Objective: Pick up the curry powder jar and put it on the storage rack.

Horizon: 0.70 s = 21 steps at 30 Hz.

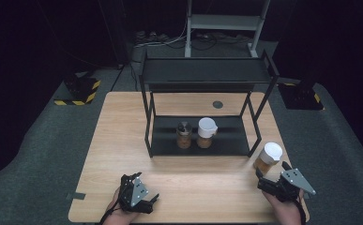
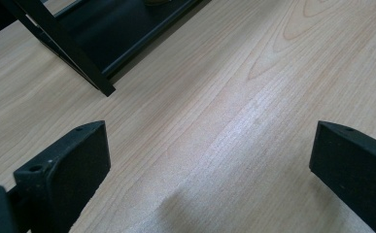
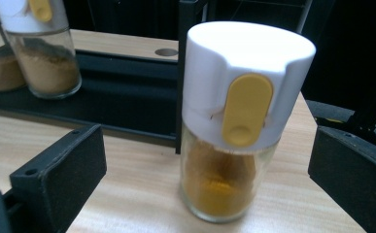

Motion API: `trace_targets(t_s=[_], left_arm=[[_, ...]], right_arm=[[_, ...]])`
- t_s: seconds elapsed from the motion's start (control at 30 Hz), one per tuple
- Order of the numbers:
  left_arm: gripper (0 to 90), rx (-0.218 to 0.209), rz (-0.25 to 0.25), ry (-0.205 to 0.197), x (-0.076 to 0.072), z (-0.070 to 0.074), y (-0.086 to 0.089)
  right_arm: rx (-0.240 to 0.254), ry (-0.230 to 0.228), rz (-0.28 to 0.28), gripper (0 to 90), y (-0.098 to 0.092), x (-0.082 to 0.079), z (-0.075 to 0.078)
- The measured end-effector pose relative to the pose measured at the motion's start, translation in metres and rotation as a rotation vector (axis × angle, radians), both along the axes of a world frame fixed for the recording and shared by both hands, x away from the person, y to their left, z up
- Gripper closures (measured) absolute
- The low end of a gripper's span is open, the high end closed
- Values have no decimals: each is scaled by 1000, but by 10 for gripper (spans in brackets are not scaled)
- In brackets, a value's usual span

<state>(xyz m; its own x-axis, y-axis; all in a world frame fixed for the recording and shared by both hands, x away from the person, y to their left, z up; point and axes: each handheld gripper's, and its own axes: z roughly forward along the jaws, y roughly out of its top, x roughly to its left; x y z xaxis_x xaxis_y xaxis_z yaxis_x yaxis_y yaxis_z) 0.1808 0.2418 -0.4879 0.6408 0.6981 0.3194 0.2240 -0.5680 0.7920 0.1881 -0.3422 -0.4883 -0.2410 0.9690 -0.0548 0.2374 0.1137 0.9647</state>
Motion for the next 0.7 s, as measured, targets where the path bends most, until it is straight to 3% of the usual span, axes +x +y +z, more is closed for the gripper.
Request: trace_targets(t_s=[0.43, 0.7], left_arm=[[15, -1, -5, -2, 0, 0, 1], [15, 7, -8, -9, -2, -1, 0]], right_arm=[[19, 7, -9, 5, -1, 22, -2], [60, 1, -15, 123, -4, 31, -4]])
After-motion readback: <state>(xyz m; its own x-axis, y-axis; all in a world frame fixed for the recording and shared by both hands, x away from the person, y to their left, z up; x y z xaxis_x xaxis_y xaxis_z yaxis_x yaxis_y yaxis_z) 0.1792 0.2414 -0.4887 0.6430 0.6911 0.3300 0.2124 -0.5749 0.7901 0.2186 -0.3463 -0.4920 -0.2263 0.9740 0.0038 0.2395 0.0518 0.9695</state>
